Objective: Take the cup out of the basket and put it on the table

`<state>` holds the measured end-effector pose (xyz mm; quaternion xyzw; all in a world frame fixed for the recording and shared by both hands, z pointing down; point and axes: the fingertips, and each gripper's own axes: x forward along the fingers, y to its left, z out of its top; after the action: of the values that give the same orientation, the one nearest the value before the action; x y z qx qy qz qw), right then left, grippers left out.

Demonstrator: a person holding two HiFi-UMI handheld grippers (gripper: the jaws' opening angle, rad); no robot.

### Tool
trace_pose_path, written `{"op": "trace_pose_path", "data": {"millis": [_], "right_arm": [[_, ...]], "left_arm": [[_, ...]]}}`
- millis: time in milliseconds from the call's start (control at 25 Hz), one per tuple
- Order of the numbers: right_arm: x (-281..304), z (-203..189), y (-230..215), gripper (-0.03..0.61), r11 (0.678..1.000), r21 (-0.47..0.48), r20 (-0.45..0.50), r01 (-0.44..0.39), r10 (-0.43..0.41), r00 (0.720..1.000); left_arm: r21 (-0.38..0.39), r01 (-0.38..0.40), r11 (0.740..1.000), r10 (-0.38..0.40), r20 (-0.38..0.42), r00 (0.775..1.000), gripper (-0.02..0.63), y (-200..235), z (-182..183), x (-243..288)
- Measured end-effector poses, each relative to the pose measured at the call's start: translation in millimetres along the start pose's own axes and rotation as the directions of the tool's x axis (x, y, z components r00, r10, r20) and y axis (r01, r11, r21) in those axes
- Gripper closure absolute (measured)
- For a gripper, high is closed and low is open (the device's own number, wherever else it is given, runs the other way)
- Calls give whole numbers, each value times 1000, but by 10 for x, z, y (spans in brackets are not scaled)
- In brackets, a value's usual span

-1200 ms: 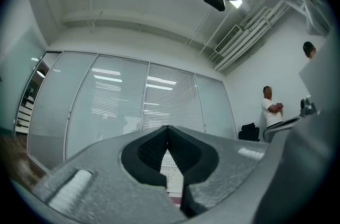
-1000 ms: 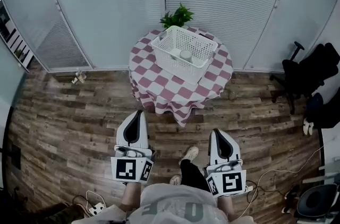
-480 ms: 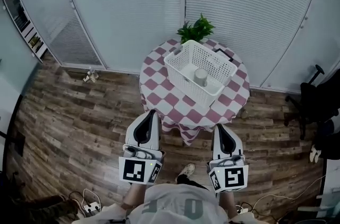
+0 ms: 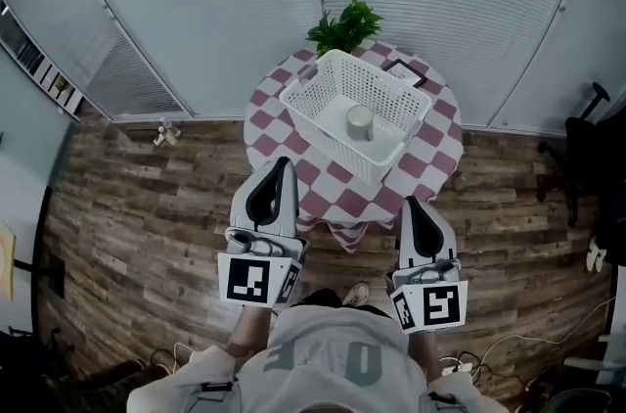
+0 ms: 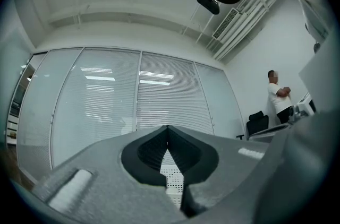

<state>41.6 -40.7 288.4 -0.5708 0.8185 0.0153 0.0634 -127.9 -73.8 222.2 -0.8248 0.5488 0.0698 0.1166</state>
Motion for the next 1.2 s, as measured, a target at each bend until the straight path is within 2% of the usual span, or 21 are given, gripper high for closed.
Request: {"op": "trace_pose_path", "data": {"millis": [200,520,880,1200], "right_arm": [[117,72,-181,569,1000,-5,19,20,-20,1000],[507,54,-450,569,998,-16,20,63,-63,998],[1493,195,-465,569,997,-71,24,20,-18,1000],[2225,-34,-456,569,996,-83,-63,17,-23,998]], "left_arm": [[-5,47,999,-47,-1,999,610,-134,-34,281],[-45,91,995,-90,13,996,610,-49,-270,920],[-108,75,991,-70,49,996,611,512,-400,1638],[-193,90,977,-88,16,996,611,985,-742,2143]]}}
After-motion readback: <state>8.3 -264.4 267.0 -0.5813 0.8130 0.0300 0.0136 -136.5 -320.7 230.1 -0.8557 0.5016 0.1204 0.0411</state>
